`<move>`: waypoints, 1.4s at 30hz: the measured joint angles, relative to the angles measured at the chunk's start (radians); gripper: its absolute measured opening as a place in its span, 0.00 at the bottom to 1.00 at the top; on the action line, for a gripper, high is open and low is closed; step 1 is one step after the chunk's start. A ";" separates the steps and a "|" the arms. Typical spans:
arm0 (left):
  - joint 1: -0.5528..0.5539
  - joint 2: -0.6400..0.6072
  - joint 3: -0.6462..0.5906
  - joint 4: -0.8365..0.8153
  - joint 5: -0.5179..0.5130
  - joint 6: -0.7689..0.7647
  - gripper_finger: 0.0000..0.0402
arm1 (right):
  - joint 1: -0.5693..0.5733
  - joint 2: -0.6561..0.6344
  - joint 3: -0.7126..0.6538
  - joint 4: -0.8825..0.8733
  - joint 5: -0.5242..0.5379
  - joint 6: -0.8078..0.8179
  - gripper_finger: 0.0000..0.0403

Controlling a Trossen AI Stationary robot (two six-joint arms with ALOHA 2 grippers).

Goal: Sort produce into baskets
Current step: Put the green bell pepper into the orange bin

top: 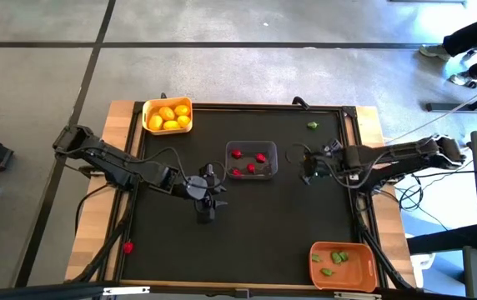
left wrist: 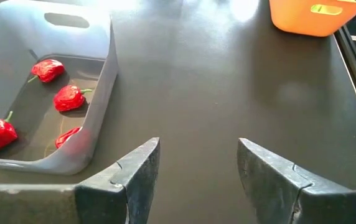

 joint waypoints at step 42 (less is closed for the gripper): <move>0.006 0.000 0.000 0.018 0.001 0.021 0.52 | -0.916 0.411 0.000 0.538 -0.282 -0.368 0.70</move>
